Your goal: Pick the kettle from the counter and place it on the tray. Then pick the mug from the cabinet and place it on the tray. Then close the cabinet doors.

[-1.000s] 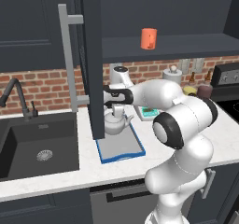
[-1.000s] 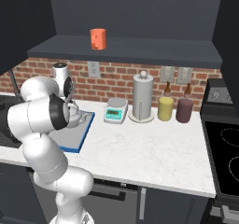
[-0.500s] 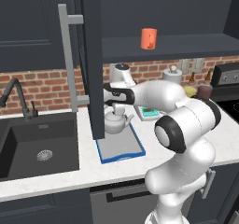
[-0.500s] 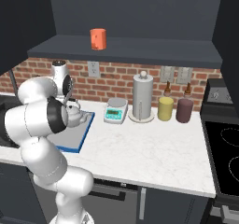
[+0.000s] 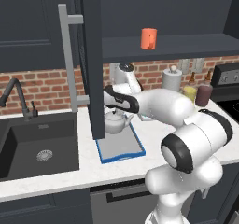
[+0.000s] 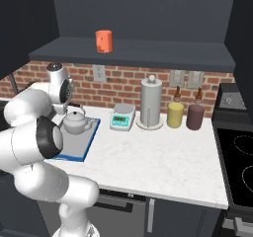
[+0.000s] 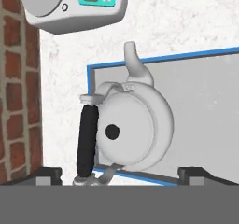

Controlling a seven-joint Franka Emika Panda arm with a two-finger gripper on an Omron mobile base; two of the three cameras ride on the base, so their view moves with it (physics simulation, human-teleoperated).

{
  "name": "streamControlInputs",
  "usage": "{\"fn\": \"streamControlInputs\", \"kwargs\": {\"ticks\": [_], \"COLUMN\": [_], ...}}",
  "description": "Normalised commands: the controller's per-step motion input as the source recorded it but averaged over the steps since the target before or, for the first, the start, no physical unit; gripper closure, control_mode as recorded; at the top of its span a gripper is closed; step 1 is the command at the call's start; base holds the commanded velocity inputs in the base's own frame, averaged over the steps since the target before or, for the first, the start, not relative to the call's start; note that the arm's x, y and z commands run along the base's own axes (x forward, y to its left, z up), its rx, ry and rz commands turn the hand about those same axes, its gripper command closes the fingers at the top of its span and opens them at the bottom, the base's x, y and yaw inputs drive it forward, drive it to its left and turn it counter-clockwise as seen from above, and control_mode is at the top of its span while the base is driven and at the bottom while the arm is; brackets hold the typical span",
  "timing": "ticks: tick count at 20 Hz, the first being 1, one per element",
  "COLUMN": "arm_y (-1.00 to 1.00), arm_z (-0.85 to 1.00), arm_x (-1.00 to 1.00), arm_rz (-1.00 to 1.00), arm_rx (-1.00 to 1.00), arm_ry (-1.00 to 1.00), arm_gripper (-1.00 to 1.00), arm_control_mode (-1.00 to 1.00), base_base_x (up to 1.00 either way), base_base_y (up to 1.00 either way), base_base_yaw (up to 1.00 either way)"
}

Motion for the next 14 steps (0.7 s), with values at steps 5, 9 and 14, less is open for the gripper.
{"fn": "streamControlInputs", "kwargs": {"ticks": [5,9,14], "arm_y": [-0.01,-0.04,-0.11], "arm_z": [0.26,0.35,0.43], "arm_x": [-0.45,-0.41,-0.37], "arm_rz": [0.06,0.18,0.27], "arm_rx": [0.00,0.00,0.00], "arm_ry": [-0.13,-0.19,-0.15], "arm_gripper": [-1.00,-1.00,-1.00], "arm_control_mode": [-1.00,-1.00,-1.00], "base_base_x": [0.00,0.00,0.00], "base_base_y": [0.00,0.00,0.00], "base_base_yaw": [0.00,0.00,0.00]}}
